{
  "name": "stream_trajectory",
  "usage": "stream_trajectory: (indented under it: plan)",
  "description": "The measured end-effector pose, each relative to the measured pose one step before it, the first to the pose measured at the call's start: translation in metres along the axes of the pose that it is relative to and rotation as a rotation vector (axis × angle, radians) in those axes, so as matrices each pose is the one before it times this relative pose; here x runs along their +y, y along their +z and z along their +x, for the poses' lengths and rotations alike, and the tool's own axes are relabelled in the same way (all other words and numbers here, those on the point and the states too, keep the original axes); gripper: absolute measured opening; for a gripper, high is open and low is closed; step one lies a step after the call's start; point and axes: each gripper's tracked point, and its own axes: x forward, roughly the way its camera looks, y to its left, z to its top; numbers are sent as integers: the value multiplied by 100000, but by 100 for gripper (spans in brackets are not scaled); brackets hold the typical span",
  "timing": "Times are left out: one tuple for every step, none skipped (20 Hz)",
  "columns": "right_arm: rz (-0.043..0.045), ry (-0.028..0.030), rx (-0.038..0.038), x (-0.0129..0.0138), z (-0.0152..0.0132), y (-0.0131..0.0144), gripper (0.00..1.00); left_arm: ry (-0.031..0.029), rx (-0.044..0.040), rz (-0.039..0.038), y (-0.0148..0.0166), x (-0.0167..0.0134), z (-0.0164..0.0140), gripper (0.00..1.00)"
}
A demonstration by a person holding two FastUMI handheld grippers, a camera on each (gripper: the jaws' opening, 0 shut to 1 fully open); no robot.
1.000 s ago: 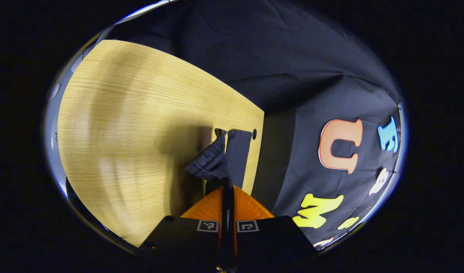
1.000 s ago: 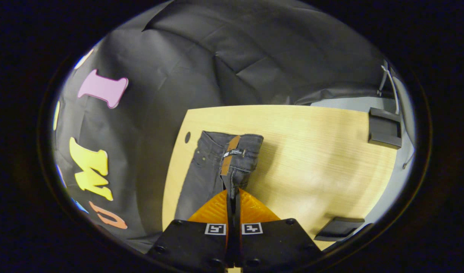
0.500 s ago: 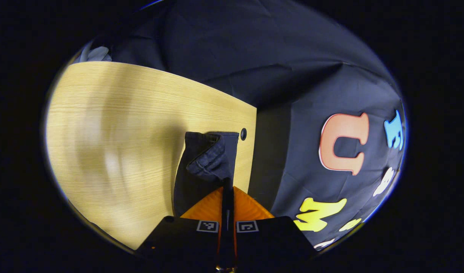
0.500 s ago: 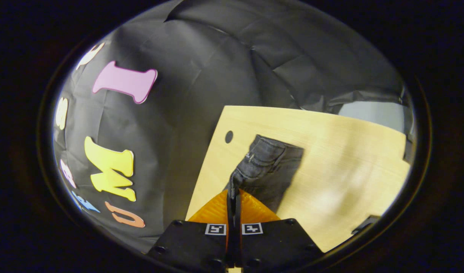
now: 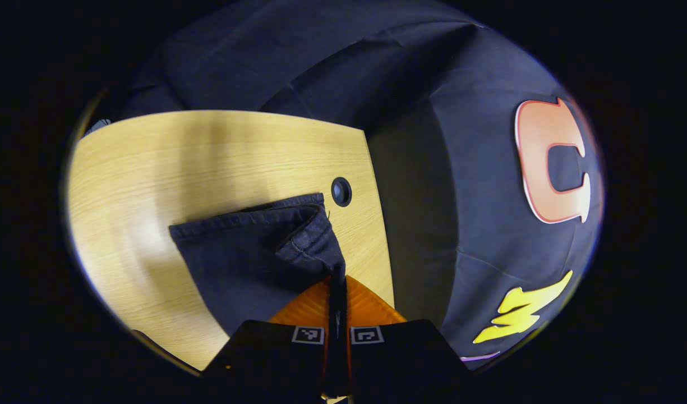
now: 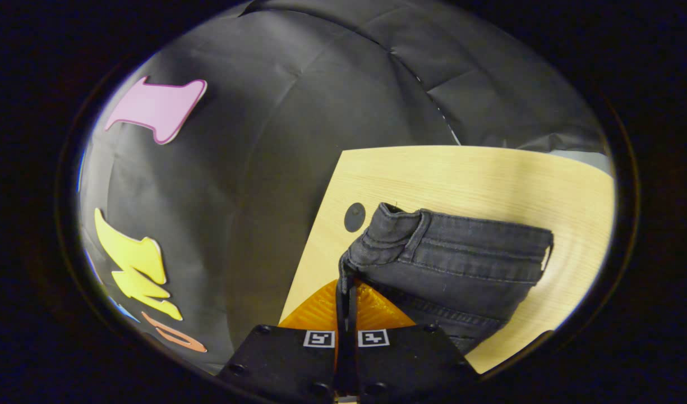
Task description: Grasp the waist and the cuffs of the jeans and fold them to make the two legs overlap; first hold the waist and fold one-third of the jeans toward the cuffs, then hold the cuffs and fold the remaining one-third in the same direction to finish folding.
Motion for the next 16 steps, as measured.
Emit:
stream_trajectory:
  plan:
    - [-988, 258, -531, 58, 1070, -49, 1, 1863, -1036, 58, 199, 404, 1337, 3]
    - [-1053, 122, -64, 157, 948, -75, 0, 465, -387, 708, 97, 115, 1132, 4]
    - [-709, 249, 25, 72, 839, -7, 1, -468, 681, 1480, -190, 108, 921, 4]
    - [-228, -34, -493, -29, 883, 32, 1, 537, -313, 1191, 71, 140, 867, 3]
    - [-996, -584, 323, -359, 698, -58, 1, 873, 6, 176, 132, 169, 933, 4]
    - [-1151, -1275, 262, -670, 583, -91, 0, 1553, 471, 401, 30, 476, 685, 3]
    - [275, -746, 101, -367, 571, -164, 0, 1674, 100, 282, -38, 574, 795, 4]
    - [1143, 93, -135, -82, 288, -7, 1, 872, 193, -388, -17, 535, 453, 4]
    - [486, 3, -575, -116, 122, -123, 1, -83, 58, -1034, -40, 112, 196, 4]
    - [-201, -71, 337, -168, 108, -317, 1, -573, 160, -1394, -100, 73, 194, 4]
    - [-144, 91, 560, -101, -149, 23, 1, -1646, 728, -1990, -56, -60, 63, 5]
    - [450, 488, -88, -14, 109, 72, 1, -1595, 715, -1520, -367, -123, 271, 7]
    - [1949, 1605, 554, 208, 38, -98, 3, -3129, 32, -968, 341, -591, -220, 12]
    - [2126, 752, 919, 45, -46, -151, 7, -3513, 573, 357, -234, -1118, 128, 17]
    - [1713, 2261, 784, 573, 0, -263, 21, -1578, 599, 2180, -156, -718, -229, 37]
    - [148, 2253, 134, 699, -207, 131, 36, 131, -580, 4388, -138, -513, -59, 58]
